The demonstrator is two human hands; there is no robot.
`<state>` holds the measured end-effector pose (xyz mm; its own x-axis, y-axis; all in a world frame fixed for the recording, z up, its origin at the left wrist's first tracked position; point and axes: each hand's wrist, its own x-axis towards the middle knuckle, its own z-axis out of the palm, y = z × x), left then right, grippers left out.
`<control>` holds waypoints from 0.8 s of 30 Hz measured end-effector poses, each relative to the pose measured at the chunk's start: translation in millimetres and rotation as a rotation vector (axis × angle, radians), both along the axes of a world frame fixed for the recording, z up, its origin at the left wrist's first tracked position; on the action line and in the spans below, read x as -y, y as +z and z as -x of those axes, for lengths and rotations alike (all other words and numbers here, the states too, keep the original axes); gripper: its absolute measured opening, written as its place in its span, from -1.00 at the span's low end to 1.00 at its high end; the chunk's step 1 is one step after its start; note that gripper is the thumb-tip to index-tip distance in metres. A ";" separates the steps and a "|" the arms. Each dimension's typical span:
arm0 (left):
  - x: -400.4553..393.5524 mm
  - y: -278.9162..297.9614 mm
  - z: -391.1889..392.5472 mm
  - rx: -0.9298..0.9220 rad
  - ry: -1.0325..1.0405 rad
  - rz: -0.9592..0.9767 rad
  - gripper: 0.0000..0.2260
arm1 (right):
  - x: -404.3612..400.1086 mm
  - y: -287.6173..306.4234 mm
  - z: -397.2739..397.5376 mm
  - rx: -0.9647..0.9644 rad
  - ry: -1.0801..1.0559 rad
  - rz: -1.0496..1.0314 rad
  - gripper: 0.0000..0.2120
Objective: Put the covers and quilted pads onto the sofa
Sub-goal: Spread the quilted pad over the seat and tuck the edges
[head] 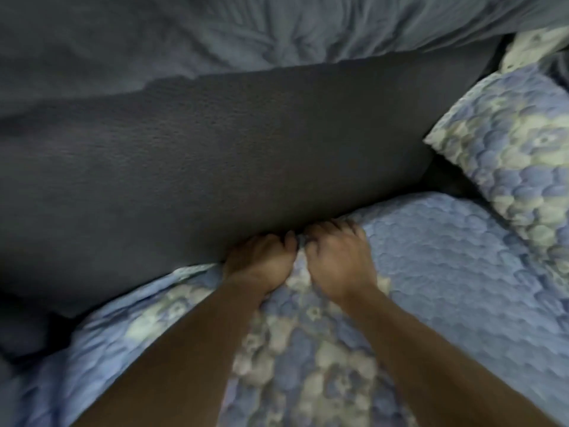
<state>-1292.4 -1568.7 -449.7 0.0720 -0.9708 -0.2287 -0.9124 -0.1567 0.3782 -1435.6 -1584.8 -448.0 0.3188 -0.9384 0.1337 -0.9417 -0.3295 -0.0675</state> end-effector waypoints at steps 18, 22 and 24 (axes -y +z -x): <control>-150.7 26.8 -106.4 0.272 0.174 0.049 -0.67 | -0.7 -6.6 -6.5 -0.143 -0.032 0.123 -0.68; -100.1 42.6 -121.1 0.095 0.191 -0.396 -0.47 | -2.4 -3.5 -8.3 -0.135 -0.024 0.107 -0.70; -74.7 41.7 -127.9 -0.053 0.276 -0.601 -0.31 | -1.5 -3.4 -7.9 -0.110 -0.022 0.123 -0.69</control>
